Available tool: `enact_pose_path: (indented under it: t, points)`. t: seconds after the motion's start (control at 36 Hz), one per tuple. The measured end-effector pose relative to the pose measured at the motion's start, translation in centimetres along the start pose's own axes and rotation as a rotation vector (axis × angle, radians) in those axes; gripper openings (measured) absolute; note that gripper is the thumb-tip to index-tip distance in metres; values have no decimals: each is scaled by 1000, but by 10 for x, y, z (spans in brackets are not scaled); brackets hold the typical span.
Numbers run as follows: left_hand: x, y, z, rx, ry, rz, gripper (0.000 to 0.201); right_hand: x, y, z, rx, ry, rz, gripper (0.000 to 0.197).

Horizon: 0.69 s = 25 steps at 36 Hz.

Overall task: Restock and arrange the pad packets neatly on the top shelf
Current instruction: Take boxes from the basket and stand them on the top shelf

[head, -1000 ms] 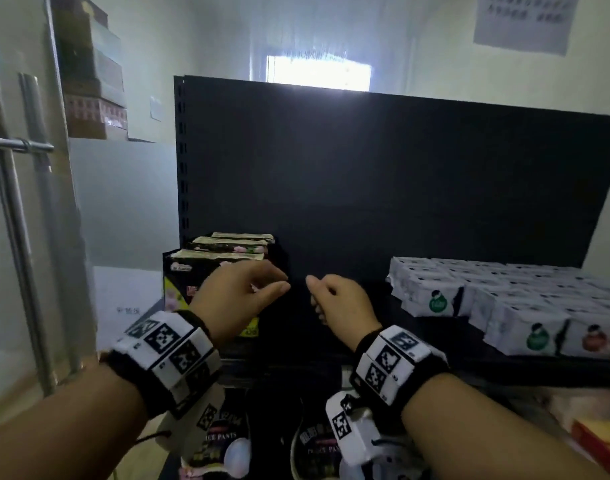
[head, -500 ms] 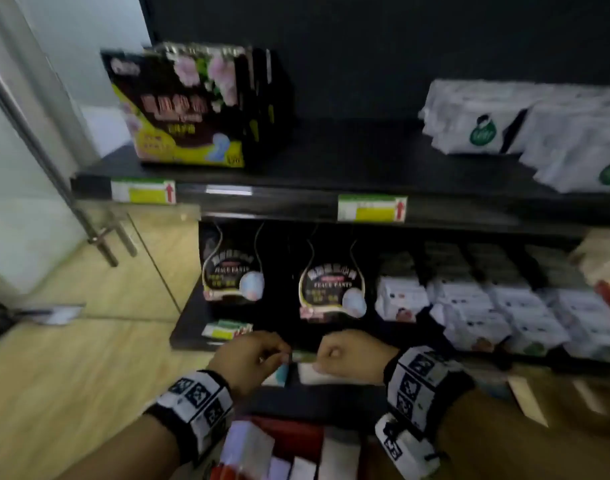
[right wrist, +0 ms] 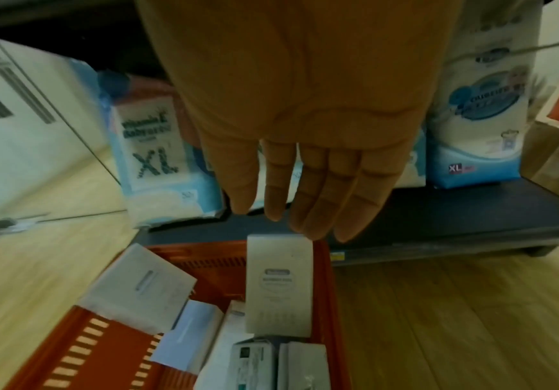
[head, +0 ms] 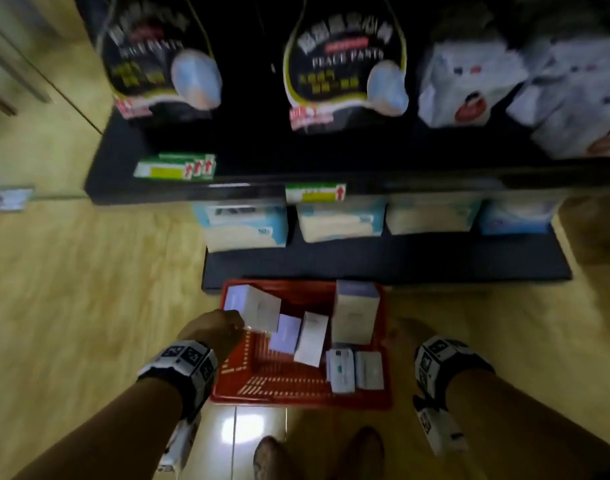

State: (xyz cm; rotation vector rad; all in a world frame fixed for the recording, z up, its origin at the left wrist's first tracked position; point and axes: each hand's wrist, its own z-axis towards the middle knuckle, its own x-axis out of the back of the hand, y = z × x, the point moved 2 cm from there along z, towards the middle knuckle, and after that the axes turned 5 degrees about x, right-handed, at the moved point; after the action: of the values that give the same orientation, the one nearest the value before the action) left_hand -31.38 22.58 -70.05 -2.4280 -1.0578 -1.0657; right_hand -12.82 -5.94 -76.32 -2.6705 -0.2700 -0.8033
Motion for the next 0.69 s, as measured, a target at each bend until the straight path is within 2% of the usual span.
enact_pose_path:
  t: [0.11, 0.17, 0.22, 0.33, 0.44, 0.58, 0.69]
  points:
    - [-40, -5, 39, 69, -13, 25, 28, -21, 7, 42, -60, -2, 65, 41]
    - [-55, -7, 57, 114, 0, 8, 31, -23, 4, 61, -9, 99, 115, 53]
    - [-67, -10, 75, 170, 16, -49, 40, -26, -2, 75, 28, 177, 120, 69]
    - [-86, -23, 110, 266, 41, -71, 68, -36, -13, 109, -59, 281, 123, 91]
    - [-98, -38, 143, 363, 64, -141, 78, -45, -25, 141, -95, 415, 262, 106]
    - [-111, -44, 176, 396, 90, -151, 90, -58, -30, 174, -241, 372, 263, 122]
    - [-125, -41, 197, 427, 55, -258, 84, -65, -30, 194, -316, 386, 279, 128]
